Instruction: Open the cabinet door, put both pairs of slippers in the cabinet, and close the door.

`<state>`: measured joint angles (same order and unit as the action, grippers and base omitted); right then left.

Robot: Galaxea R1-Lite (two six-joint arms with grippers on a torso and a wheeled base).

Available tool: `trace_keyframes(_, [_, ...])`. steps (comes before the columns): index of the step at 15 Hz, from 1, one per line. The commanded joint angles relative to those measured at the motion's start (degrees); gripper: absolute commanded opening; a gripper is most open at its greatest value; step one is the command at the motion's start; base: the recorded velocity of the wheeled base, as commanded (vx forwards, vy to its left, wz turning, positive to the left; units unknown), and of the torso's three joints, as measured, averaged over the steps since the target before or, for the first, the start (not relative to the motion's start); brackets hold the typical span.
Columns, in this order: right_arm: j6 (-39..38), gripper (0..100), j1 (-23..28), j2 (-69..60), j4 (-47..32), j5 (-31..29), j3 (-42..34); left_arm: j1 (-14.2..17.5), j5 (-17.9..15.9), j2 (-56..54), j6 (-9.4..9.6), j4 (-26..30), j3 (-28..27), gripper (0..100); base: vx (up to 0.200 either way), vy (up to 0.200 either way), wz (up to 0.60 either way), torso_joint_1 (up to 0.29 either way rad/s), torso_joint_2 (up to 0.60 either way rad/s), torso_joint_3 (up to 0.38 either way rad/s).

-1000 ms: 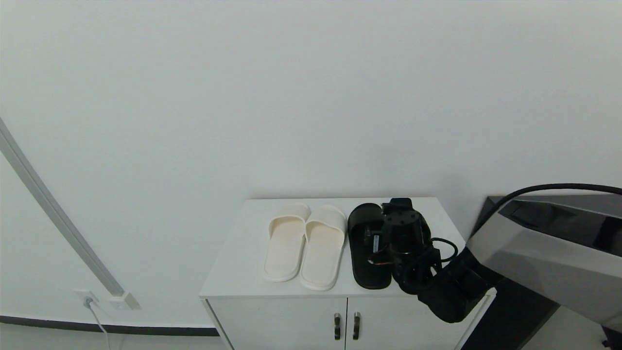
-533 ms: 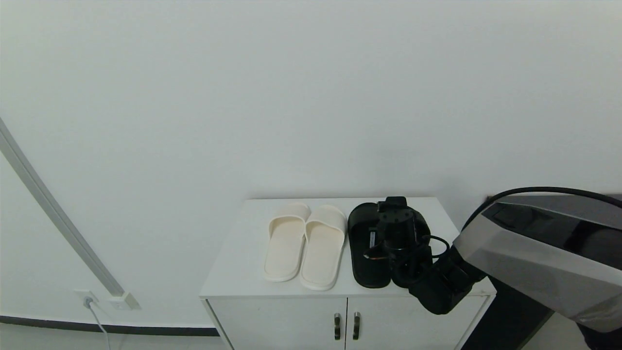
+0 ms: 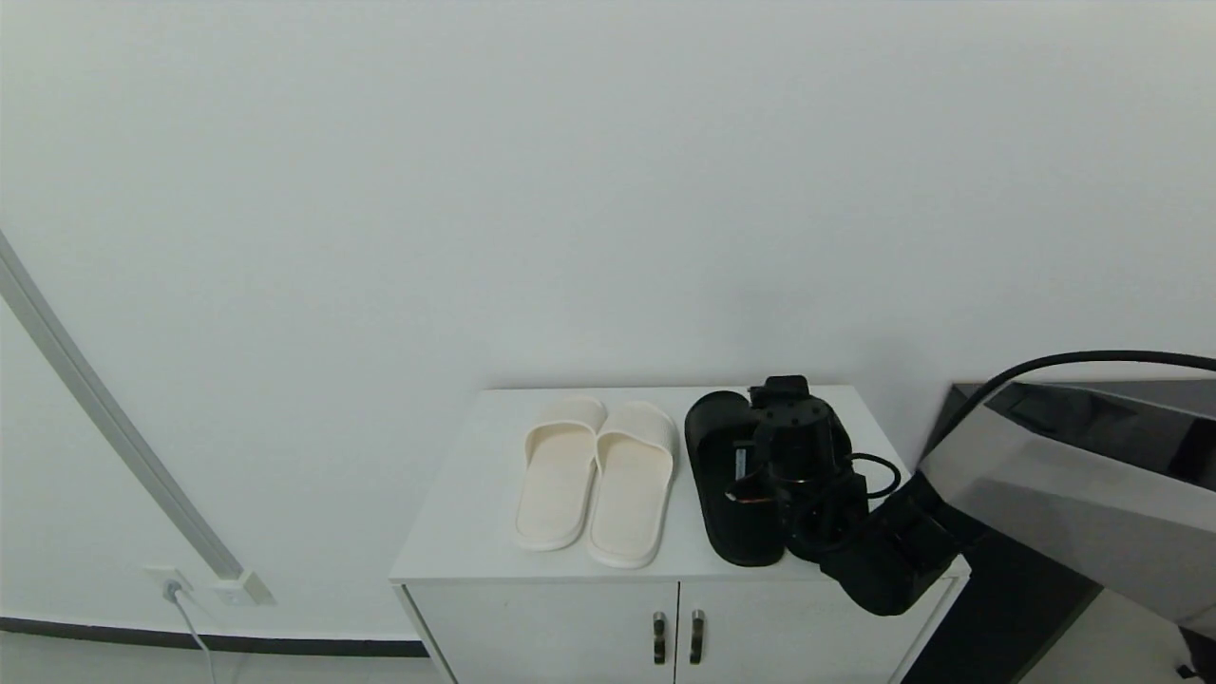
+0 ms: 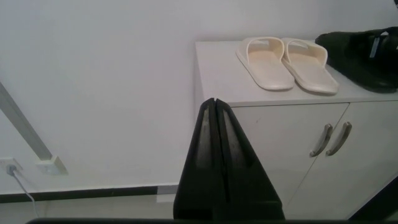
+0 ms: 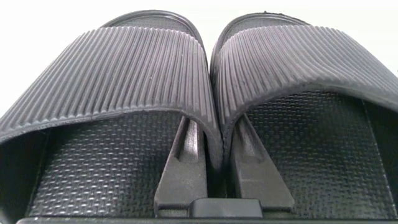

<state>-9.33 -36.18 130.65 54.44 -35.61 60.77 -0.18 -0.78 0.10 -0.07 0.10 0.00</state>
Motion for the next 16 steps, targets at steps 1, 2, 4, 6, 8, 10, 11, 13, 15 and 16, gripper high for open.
trace_keyframes(1, [1.9, 0, -1.3, -11.6, 0.0, 4.0, -6.5, 0.0, 0.0, 0.0, -0.01, 0.0, 0.0, 0, 0.000, 0.000, 0.00, 0.000, 0.00, 0.000])
trace_keyframes(2, [1.9, 0, -1.8, -13.4, -0.1, 5.4, -8.0, 0.0, 0.0, 0.0, -0.01, 0.0, 0.0, 0, 0.000, 0.000, 0.00, 0.000, 0.00, 0.000])
trace_keyframes(4, [2.4, 0, -3.8, -18.8, -1.4, 8.5, -12.2, 0.0, 0.0, 0.0, -0.01, 0.0, 0.0, 0, 0.000, 0.000, 0.00, 0.000, 0.00, 0.000])
trace_keyframes(6, [2.7, 0, -8.6, -27.8, -5.8, 15.5, -17.4, 0.0, 0.0, 0.0, -0.01, 0.0, 0.0, 0, 0.000, 0.000, 0.00, 0.000, 0.00, 0.000])
trace_keyframes(8, [2.7, 0, -10.5, -34.9, -12.1, 22.5, -20.3, 0.0, 0.0, 0.0, -0.01, 0.0, 0.0, 0, 0.000, 0.000, 0.00, 0.000, 0.00, 0.000])
trace_keyframes(10, [2.5, 0, -10.9, -40.2, -15.2, 27.7, -22.6, 0.0, 0.0, 0.0, -0.01, 0.0, 0.0, 0, 0.000, 0.000, 0.00, 0.000, 0.00, 0.000])
trace_keyframes(11, [2.3, 0, -10.9, -41.7, -15.9, 30.5, -23.4, 0.0, 0.0, 0.0, -0.01, 0.0, 0.0, 0, 0.000, 0.000, 0.00, 0.000, 0.00, 0.000])
trace_keyframes(13, [2.3, 0, -11.0, -41.7, -18.7, 31.8, -23.7, 0.0, 0.0, 0.0, -0.01, 0.0, 0.0, 0, 0.000, 0.000, 0.00, 0.000, 0.00, 0.000])
trace_keyframes(15, [2.3, 0, -11.4, -41.5, -19.3, 31.9, -24.5, 0.0, 0.0, 0.0, -0.01, 0.0, 0.0, 0, 0.000, 0.000, 0.00, 0.000, 0.00, 0.000])
trace_keyframes(16, [2.3, 0, -11.5, -41.6, -19.3, 31.9, -24.6, 0.0, 0.0, 0.0, -0.01, 0.0, 0.0, 0, 0.000, 0.000, 0.00, 0.000, 0.00, 0.000])
